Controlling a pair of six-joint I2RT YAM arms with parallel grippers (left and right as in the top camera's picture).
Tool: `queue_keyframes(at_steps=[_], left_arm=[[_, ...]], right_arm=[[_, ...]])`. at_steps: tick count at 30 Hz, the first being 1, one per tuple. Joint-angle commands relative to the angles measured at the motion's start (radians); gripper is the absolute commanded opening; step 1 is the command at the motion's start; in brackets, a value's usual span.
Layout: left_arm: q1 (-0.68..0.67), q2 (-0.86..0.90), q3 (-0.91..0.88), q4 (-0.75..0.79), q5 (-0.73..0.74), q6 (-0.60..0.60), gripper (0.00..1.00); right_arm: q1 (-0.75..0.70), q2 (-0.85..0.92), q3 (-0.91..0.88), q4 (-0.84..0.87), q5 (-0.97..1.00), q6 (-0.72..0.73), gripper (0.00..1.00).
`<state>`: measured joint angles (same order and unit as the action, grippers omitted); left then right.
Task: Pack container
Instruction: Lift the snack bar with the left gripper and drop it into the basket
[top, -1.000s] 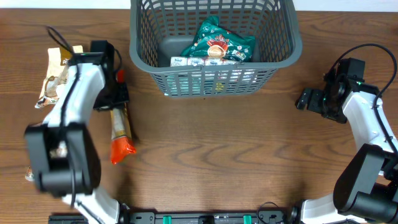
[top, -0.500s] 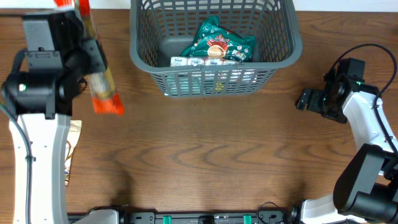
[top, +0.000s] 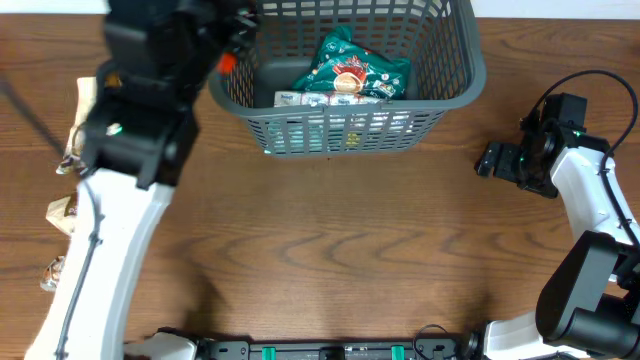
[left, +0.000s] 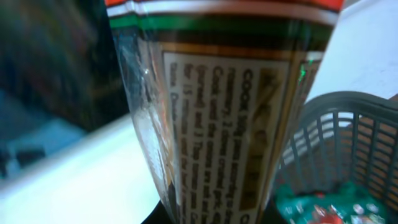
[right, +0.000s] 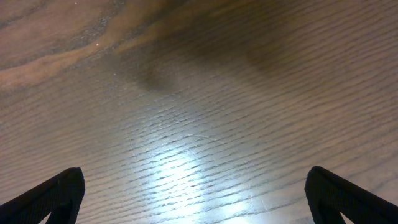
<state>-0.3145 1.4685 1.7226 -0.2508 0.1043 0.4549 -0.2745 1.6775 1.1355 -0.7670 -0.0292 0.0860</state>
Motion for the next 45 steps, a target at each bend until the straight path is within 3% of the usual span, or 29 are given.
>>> queue_keyframes(at_steps=[1, 8, 19, 26, 28, 29, 30, 34, 37, 45], left_arm=[[-0.029, 0.049, 0.044, 0.103, 0.055, 0.208, 0.06], [-0.058, 0.183, 0.044, 0.155, 0.249, 0.221, 0.06], [-0.089, 0.388, 0.044, 0.051, 0.254, 0.223, 0.06], [-0.088, 0.455, 0.044, -0.072, 0.238, 0.315, 0.06], [-0.088, 0.456, 0.044, -0.074, 0.238, 0.316, 0.12], [-0.088, 0.455, 0.044, -0.072, 0.238, 0.316, 0.32], [-0.088, 0.453, 0.044, -0.07, 0.233, 0.315, 0.4], [-0.088, 0.444, 0.044, -0.066, 0.215, 0.315, 0.56], [-0.088, 0.428, 0.044, -0.066, 0.212, 0.31, 0.61], [-0.074, 0.273, 0.044, -0.071, 0.156, 0.196, 0.62]], right_arm=[[0.0, -0.006, -0.005, 0.0, 0.002, -0.017, 0.99], [0.0, -0.006, -0.005, -0.007, 0.002, -0.017, 0.99], [0.0, -0.006, -0.005, -0.007, 0.002, -0.017, 0.99], [0.0, -0.006, -0.005, -0.007, 0.002, -0.017, 0.99], [0.0, -0.006, -0.005, -0.007, 0.002, -0.017, 0.99], [0.0, -0.006, -0.005, -0.007, 0.002, -0.017, 0.99], [0.0, -0.006, -0.005, -0.007, 0.002, -0.017, 0.98], [0.0, -0.006, -0.005, -0.011, 0.002, -0.017, 0.99], [0.0, -0.006, -0.005, -0.012, 0.002, -0.017, 0.99], [0.0, -0.006, -0.005, -0.011, 0.002, -0.017, 0.99]])
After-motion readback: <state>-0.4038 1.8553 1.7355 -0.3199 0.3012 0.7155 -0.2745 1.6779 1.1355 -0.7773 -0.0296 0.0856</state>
